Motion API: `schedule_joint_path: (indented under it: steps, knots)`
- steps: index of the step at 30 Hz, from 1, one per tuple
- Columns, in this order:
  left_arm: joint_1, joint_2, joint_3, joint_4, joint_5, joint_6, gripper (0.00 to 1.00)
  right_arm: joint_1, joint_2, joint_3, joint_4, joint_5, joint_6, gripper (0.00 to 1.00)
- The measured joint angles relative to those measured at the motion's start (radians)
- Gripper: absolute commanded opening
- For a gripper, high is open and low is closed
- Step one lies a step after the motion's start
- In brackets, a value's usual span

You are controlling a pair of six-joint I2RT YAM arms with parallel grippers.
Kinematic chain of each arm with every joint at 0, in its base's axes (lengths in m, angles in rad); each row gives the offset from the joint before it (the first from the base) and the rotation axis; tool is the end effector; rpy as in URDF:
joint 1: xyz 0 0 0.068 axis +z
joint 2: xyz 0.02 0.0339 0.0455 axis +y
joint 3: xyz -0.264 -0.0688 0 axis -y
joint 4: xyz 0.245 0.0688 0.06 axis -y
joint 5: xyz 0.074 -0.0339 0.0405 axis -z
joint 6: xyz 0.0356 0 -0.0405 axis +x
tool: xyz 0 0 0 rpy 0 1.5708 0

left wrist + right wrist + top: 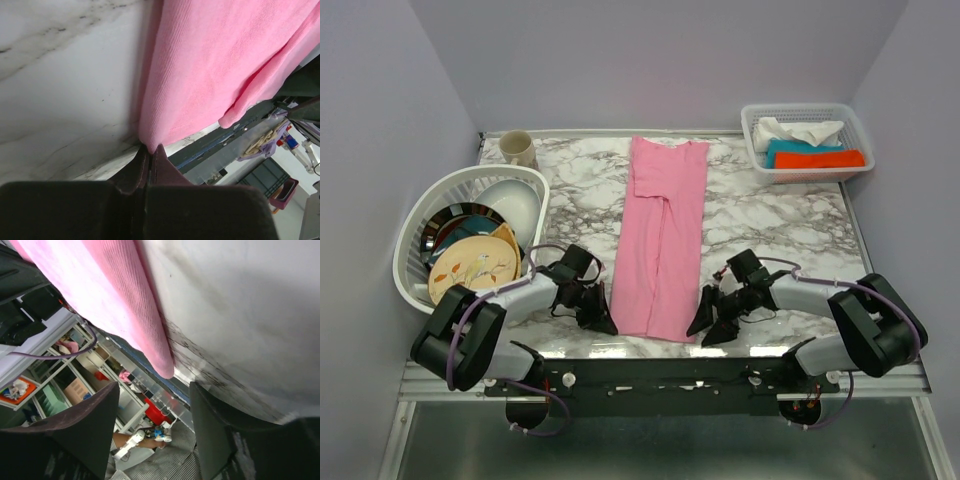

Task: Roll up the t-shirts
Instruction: Roll the T-shirt to the center of the board.

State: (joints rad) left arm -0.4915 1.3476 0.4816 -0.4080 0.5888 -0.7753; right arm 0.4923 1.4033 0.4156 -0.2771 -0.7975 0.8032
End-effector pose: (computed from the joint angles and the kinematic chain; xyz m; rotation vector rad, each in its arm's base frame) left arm 0.1637 -0.1101 0.1241 0.2773 -2.8617 0.9561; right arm 0.1561 0.1126 0.1081 -0.2413 -2.6568 -1.1421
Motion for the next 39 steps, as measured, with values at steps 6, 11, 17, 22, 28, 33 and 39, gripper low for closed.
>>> schedule_joint_path:
  steps: [6, 11, 17, 22, 28, 33, 39]
  knots:
    - [-0.002, -0.021, -0.020, 0.019, 0.007, -0.016, 0.00, 0.027, 0.024, 0.006, 0.025, 0.031, 0.020, 0.59]
    - [-0.003, -0.039, -0.024, 0.018, 0.006, -0.017, 0.00, 0.069, 0.043, 0.029, 0.026, 0.064, 0.053, 0.56]
    - [-0.003, -0.042, -0.026, 0.018, 0.006, -0.016, 0.00, 0.096, 0.047, 0.033, 0.032, 0.090, 0.068, 0.50]
    - [-0.003, -0.049, -0.027, 0.018, 0.006, -0.016, 0.00, 0.103, 0.050, 0.036, 0.031, 0.098, 0.069, 0.48]
    - [-0.003, -0.050, -0.027, 0.018, 0.006, -0.016, 0.00, 0.104, 0.037, 0.035, 0.029, 0.103, 0.069, 0.45]
    - [-0.003, -0.050, -0.027, 0.018, 0.006, -0.016, 0.00, 0.105, 0.021, 0.023, 0.030, 0.114, 0.070, 0.14]
    - [-0.003, -0.050, -0.027, 0.018, 0.005, -0.012, 0.00, 0.112, 0.010, 0.013, 0.031, 0.161, 0.049, 0.00]
